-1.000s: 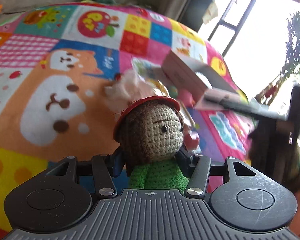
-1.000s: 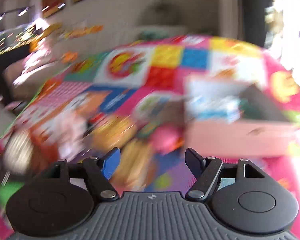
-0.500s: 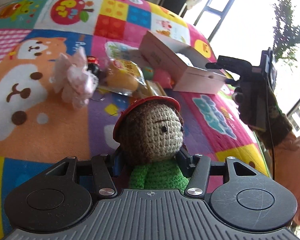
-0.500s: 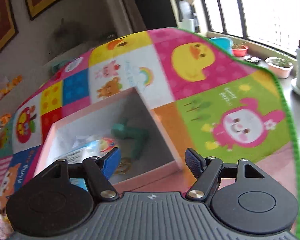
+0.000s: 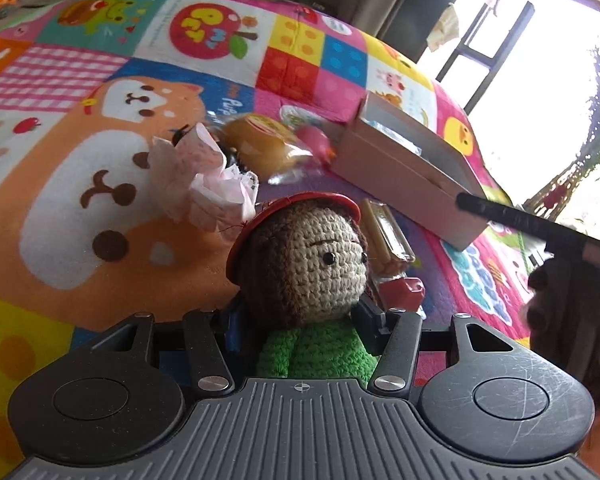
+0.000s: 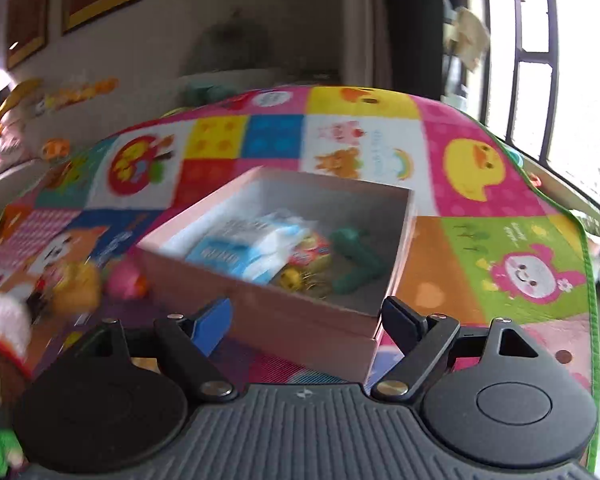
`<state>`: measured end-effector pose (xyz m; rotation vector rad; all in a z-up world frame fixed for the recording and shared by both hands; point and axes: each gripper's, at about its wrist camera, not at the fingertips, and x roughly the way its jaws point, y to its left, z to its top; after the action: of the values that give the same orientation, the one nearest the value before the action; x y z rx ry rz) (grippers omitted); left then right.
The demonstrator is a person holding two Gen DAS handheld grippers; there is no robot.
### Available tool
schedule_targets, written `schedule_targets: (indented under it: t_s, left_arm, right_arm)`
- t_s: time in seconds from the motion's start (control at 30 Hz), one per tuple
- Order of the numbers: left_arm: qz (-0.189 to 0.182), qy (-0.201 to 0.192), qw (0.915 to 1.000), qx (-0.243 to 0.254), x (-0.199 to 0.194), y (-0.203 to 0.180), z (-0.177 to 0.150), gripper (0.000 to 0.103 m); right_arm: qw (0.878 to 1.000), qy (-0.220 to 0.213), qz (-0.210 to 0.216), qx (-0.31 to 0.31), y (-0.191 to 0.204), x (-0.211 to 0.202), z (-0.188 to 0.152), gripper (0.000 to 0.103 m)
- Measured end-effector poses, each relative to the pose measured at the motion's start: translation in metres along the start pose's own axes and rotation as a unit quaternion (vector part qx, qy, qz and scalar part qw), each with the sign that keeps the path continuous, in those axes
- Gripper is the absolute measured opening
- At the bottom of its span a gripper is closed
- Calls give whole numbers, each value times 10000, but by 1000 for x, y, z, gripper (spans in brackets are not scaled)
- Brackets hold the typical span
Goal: Organize objects
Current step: 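Grasp the biscuit-stick pack with the right gripper while left holds the doll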
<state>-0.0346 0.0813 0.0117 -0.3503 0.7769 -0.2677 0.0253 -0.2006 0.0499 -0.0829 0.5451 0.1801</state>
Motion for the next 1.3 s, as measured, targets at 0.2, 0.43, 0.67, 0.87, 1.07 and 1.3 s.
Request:
schedule_targets:
  t_s: [0.2,0.43,0.67,0.87,1.07,1.3]
  left_arm:
    - [48,7,10000,74,-3,-1,-3,58]
    - [26,-47,9998,206,-2,-3,-6,58]
    - [-72,-52,9999,57,-1,0,-6,58]
    - [3,-76,9999,130,-1,-3,-6,59]
    - [-10,-86,9999,111,-2,-2,-8,59]
    - [252,-81,9993,282,0,-13,-9,59]
  right_arm:
    - [9961,-218,-237,-823,34,5,2,83]
    - [9914,-48,-860,-983,-11,15,-6,82]
    - [9930,-122,-940,-709,-26,7,-6,80]
    - [9943,380,991,-81,14,-7,-7,80]
    - [9870,965,1286,56,57,27,-15,68]
    - [9850,1176,1231,-277,57,6,-34,36]
